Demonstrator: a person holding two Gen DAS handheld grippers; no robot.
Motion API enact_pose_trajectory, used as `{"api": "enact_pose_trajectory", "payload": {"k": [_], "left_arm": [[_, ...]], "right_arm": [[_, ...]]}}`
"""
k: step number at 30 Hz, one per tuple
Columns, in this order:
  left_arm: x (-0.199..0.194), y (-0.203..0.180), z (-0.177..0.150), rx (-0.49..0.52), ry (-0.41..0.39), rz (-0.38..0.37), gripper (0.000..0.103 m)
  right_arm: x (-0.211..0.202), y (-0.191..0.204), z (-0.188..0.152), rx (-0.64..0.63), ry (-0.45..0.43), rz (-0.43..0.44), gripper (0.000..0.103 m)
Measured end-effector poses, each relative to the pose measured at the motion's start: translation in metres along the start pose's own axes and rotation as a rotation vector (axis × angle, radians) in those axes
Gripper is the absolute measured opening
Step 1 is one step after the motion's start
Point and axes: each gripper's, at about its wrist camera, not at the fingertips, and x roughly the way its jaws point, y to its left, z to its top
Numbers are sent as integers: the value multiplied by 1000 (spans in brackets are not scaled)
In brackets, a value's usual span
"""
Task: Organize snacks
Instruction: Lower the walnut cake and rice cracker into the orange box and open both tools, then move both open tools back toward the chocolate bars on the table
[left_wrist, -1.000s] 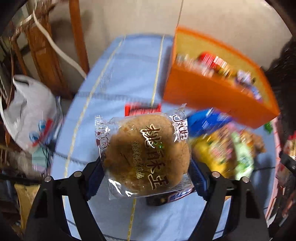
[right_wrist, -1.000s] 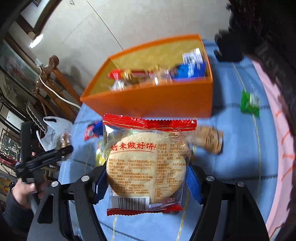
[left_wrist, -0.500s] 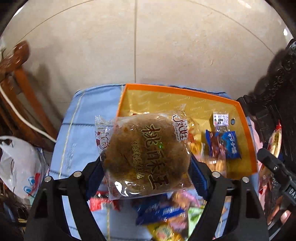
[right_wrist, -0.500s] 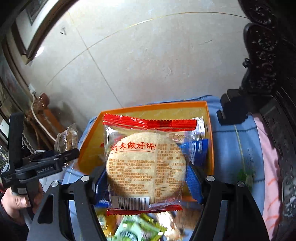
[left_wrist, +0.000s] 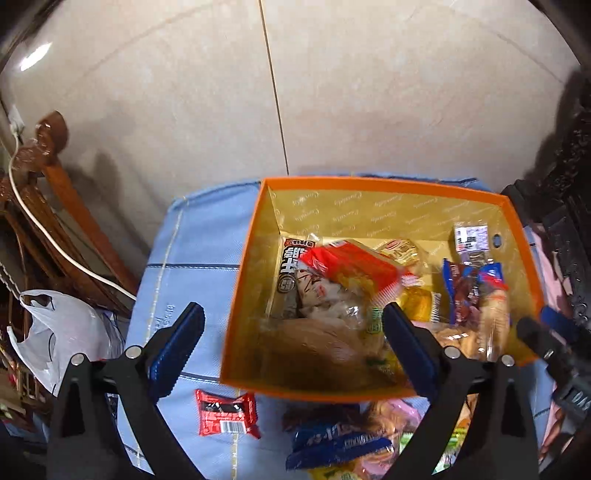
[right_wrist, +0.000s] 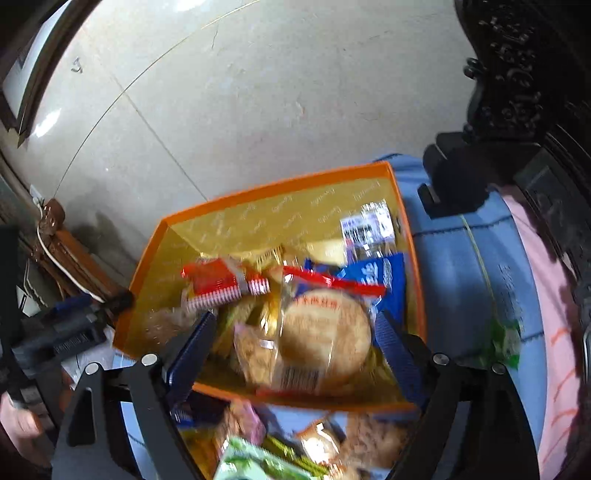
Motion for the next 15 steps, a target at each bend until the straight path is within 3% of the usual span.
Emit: {"api": "enact_pose_trajectory", "payload": {"k": [8,15], "left_arm": [[-65,-1,-23,32,-88,-15,95],[-105,-1,-47,31,-109,-25,95]], "right_arm": [[-34,-8,-52,-31,67,-20,90],[-64,-14,-84,-40,85,-31,90]]}}
